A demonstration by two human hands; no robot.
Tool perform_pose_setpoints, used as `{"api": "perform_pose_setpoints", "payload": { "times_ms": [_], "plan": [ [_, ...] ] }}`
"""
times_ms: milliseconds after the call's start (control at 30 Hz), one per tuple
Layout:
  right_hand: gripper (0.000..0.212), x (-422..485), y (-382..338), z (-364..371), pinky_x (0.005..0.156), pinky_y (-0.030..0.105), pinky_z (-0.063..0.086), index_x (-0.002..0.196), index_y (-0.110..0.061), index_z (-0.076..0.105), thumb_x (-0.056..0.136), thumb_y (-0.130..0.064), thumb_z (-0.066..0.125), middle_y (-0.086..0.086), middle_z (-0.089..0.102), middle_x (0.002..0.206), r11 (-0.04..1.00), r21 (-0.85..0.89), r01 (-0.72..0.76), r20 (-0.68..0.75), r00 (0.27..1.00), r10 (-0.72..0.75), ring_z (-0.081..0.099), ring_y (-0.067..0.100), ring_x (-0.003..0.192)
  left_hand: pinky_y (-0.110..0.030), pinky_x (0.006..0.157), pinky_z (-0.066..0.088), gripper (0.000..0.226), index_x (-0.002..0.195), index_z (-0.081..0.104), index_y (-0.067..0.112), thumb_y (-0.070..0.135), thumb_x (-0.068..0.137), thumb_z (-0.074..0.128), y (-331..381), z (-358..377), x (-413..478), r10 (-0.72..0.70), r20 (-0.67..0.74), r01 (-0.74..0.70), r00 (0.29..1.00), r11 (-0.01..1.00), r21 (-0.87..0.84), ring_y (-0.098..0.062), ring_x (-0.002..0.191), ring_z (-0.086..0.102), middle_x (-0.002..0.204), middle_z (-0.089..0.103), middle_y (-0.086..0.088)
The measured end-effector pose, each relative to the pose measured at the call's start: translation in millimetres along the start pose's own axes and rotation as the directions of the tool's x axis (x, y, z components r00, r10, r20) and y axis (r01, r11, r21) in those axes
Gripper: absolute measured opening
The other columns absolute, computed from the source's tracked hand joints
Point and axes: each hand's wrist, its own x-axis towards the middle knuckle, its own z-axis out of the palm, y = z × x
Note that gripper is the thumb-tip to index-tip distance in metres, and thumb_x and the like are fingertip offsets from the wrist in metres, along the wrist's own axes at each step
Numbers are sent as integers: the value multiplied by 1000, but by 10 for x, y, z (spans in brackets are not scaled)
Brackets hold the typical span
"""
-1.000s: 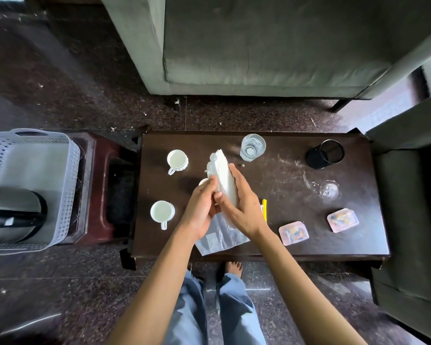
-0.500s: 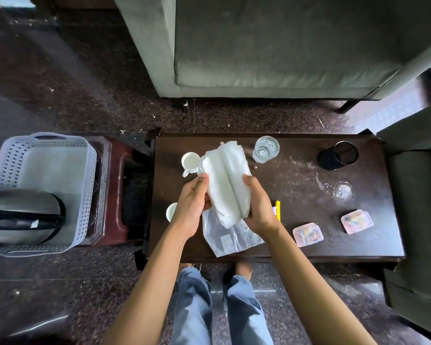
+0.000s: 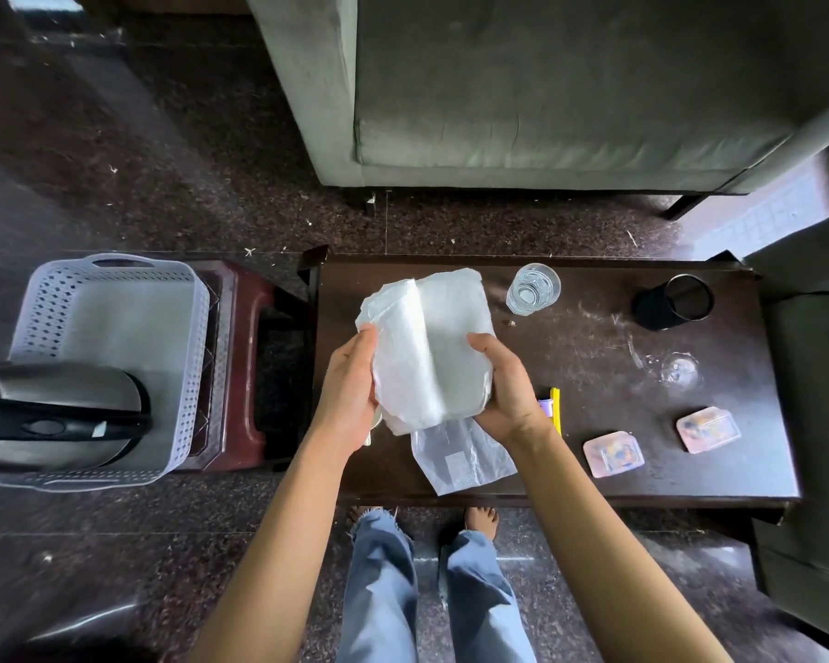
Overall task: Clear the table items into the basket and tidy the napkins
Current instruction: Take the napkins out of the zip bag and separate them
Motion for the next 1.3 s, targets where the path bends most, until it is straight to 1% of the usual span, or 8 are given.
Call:
{"api": "perform_pose_setpoints", "payload": {
  "times_ms": [300, 500, 567, 700, 767, 867, 1067, 1300],
  "plan": [
    [33, 123, -46, 8, 78, 41, 56, 126, -3, 56, 93, -1, 52, 16, 64, 116, 972, -175, 158, 19, 987, -157, 62, 31, 100, -34, 87, 52, 28, 109, 66, 25, 39, 99, 43, 111, -328, 43, -109, -73, 102, 991, 991, -92, -15, 106, 64, 111, 70, 2],
    [56, 112, 78, 42, 82, 47, 49, 138, -28, 42, 92, 2, 54, 16, 65, 105, 865, -340, 368, -28, 916, -401, 55, 34, 90, -32, 82, 53, 34, 114, 64, 24, 42, 99, 40, 66, -379, 41, -122, -48, 118, 991, 989, -90, -14, 99, 67, 109, 71, 1],
    [63, 99, 96, 57, 71, 39, 42, 137, -41, 39, 90, -2, 52, 27, 58, 93, 722, -543, 430, -26, 850, -526, 47, 33, 72, -29, 77, 52, 32, 109, 66, 21, 38, 100, 40, 64, -372, 24, -94, -36, 91, 995, 994, -65, -11, 90, 68, 99, 73, 1],
    [45, 18, 110, 175, 57, 8, 34, 117, -23, 63, 89, 7, 45, -31, 61, 80, 285, -854, 436, 156, 736, -659, 46, 4, 52, -32, 75, 49, 35, 102, 67, 10, 34, 101, 41, 55, -305, 6, -27, -8, 27, 1000, 999, 29, -16, 83, 64, 90, 70, -5],
    [37, -24, 151, 274, 63, 3, 38, 106, -15, 71, 90, 8, 46, -23, 66, 95, 213, -875, 435, 203, 729, -654, 57, -6, 68, -34, 72, 48, 36, 99, 66, 7, 33, 101, 42, 48, -244, -16, -12, 14, 11, 1000, 998, 66, -18, 80, 61, 88, 67, -9],
    [24, -45, 230, 380, 73, -2, 38, 106, -10, 72, 91, -1, 57, -3, 71, 103, 193, -886, 421, 218, 746, -629, 57, -14, 85, -40, 74, 47, 37, 99, 66, 5, 32, 101, 42, 38, -161, -53, -1, 68, -5, 998, 996, 94, -27, 81, 59, 90, 64, -17],
    [40, -110, 276, 504, 74, -2, 37, 108, -15, 72, 75, -37, 80, -14, 64, 92, 265, -913, 309, 81, 776, -625, 57, -3, 85, -23, 61, 53, 35, 82, 66, 12, 29, 101, 42, 23, -105, -79, 26, 84, -39, 996, 988, 148, -12, 64, 62, 64, 62, -3],
    [32, -87, 288, 557, 64, 1, 40, 104, -17, 71, 76, -31, 80, -8, 67, 83, 289, -924, 253, 17, 779, -627, 57, -4, 68, -21, 62, 53, 37, 86, 64, 4, 30, 101, 42, 41, -149, -53, 21, 127, -41, 992, 987, 157, -11, 67, 63, 72, 63, -6]
  ]
}}
